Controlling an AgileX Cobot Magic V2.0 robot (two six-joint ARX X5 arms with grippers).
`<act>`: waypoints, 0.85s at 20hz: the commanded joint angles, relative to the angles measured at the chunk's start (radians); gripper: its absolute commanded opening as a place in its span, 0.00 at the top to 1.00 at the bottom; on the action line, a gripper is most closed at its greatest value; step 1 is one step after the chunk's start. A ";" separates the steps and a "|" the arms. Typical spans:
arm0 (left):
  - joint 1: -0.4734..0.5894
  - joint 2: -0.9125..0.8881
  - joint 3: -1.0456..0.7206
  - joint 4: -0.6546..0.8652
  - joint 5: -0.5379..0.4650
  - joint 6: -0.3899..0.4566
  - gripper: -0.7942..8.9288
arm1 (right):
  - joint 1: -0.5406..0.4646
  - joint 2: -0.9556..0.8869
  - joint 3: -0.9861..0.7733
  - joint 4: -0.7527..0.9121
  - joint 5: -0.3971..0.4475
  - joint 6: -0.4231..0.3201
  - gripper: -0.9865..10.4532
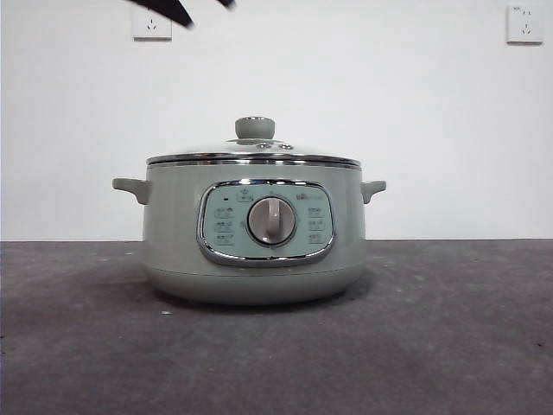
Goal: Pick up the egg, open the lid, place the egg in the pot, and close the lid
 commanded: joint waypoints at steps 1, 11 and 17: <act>0.001 -0.082 0.002 -0.134 0.037 -0.020 0.53 | 0.001 -0.003 -0.009 0.008 0.001 0.002 0.62; 0.000 -0.235 0.002 -0.456 0.155 -0.052 0.53 | 0.001 -0.003 -0.009 0.006 0.000 0.000 0.62; 0.000 -0.234 0.002 -0.461 0.155 -0.051 0.93 | 0.001 -0.003 -0.009 0.003 0.001 0.000 0.88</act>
